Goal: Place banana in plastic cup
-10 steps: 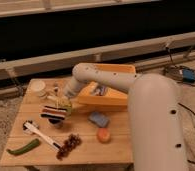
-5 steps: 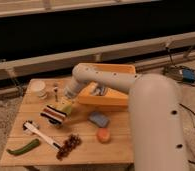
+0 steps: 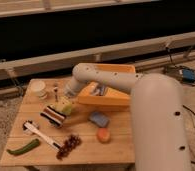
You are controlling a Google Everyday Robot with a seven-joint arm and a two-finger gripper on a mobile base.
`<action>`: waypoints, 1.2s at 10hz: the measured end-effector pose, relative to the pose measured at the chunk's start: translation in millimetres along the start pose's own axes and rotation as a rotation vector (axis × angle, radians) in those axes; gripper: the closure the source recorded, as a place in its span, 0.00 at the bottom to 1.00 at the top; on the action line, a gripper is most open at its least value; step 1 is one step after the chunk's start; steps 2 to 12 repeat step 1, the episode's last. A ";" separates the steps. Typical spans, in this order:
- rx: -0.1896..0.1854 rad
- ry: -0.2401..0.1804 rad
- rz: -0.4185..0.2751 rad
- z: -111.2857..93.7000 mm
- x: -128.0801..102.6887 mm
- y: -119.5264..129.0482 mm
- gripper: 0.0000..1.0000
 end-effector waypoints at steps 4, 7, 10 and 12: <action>0.001 0.000 0.001 -0.4 0.5 -0.4 0.20; 0.001 0.000 0.001 -0.4 0.5 -0.4 0.20; 0.001 0.000 0.001 -0.4 0.5 -0.4 0.20; 0.001 0.000 0.001 -0.4 0.5 -0.4 0.20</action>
